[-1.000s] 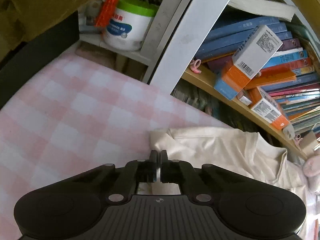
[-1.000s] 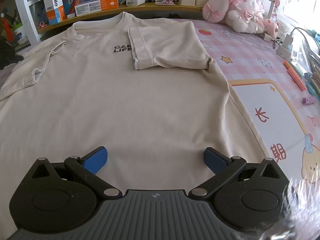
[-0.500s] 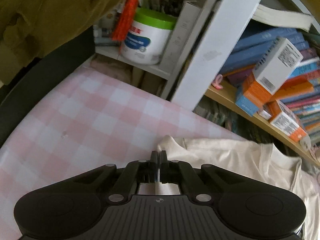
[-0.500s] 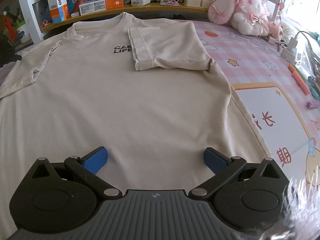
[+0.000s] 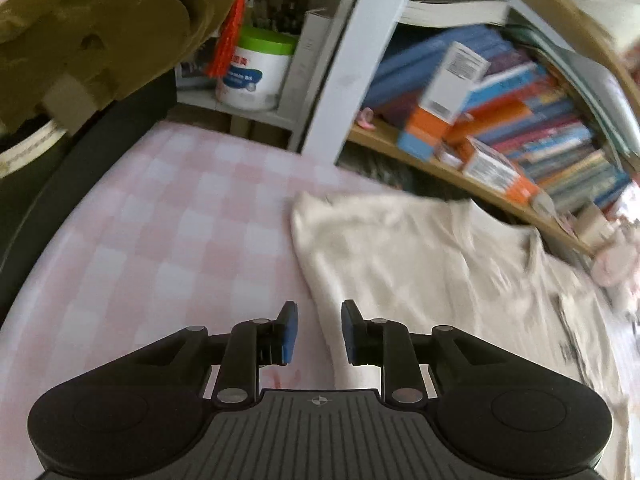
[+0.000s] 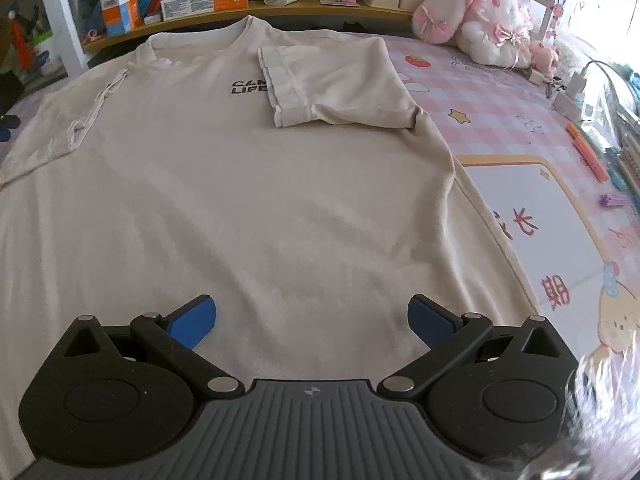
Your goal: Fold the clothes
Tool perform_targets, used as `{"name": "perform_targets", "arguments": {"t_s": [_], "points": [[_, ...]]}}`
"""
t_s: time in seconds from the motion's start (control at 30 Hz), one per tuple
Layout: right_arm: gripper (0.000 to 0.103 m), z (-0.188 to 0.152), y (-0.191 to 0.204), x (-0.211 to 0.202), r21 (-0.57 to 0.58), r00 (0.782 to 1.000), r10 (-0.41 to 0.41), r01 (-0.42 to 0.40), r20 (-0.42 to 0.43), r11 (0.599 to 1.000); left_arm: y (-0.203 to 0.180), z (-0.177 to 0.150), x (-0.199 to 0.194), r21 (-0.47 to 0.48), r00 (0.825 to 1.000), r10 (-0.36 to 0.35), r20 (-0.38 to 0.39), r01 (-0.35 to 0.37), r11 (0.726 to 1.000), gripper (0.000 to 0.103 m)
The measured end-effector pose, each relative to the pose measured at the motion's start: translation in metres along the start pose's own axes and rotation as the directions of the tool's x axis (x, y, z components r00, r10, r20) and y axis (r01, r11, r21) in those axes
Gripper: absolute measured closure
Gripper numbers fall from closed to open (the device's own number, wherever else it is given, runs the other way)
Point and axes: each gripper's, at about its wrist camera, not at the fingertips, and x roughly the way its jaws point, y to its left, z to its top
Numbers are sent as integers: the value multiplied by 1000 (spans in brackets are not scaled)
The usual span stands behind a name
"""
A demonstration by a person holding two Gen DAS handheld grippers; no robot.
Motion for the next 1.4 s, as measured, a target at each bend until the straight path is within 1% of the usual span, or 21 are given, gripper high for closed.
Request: {"name": "perform_targets", "arguments": {"t_s": [0.1,0.13,0.27,0.33,0.4,0.47,0.63,0.77,0.9,1.0,1.1,1.13,1.17,1.2,1.23,1.27,1.3,1.33,1.4], "points": [[0,-6,-2,-5,-4,1000,1,-1,1,1000,-2,-23,-28,20,999,37,25,-37,999,72],[0,-8,-4,-7,-5,1000,4,-4,3,1000,-3,-31,-37,27,998,50,34,-51,998,69],[0,-4,-12,-13,-20,999,30,-29,37,999,-13,-61,-72,21,996,74,55,-75,997,40],[0,-2,-17,-16,-38,997,51,-49,59,998,-22,-75,-88,36,992,104,65,-106,994,33],[0,-2,-24,-20,-67,994,76,-71,78,995,-35,-89,-100,51,987,142,76,-146,988,32],[0,-2,-32,-25,-99,991,100,-91,93,991,-49,-103,-111,62,981,175,86,-180,982,29],[0,-12,-66,-39,-150,980,148,-128,135,980,-87,-138,-136,68,966,233,115,-242,968,26],[0,-24,-98,-46,-169,971,187,-162,147,972,-117,-168,-154,62,952,275,138,-285,957,19],[0,-41,-127,-51,-176,966,214,-188,146,966,-148,-199,-173,55,935,316,160,-328,943,15],[0,-54,-144,-55,-191,962,222,-191,158,963,-156,-217,-180,74,905,390,172,-407,911,13],[3,-64,-157,-60,-214,965,186,-146,182,966,-162,-236,-186,93,866,465,186,-486,869,13],[3,-66,-160,-60,-220,966,176,-133,187,966,-160,-239,-188,86,865,469,177,-488,869,13],[4,-67,-165,-59,-224,968,167,-124,187,967,-157,-241,-189,72,869,468,163,-483,873,13],[10,-68,-169,-57,-227,970,158,-114,187,967,-154,-242,-191,58,868,472,153,-485,873,13],[14,-69,-173,-56,-230,971,149,-105,186,968,-152,-245,-193,47,866,478,148,-489,871,13],[21,-69,-177,-53,-227,974,141,-98,179,969,-150,-246,-195,35,864,482,146,-492,870,13],[26,-69,-180,-50,-223,976,132,-92,172,970,-149,-248,-198,22,862,486,145,-494,869,13],[27,-69,-182,-48,-222,978,132,-93,165,971,-148,-250,-200,12,861,488,146,-494,869,13],[38,-70,-186,-45,-225,979,136,-100,152,969,-148,-254,-205,3,861,485,152,-491,871,13]]}}
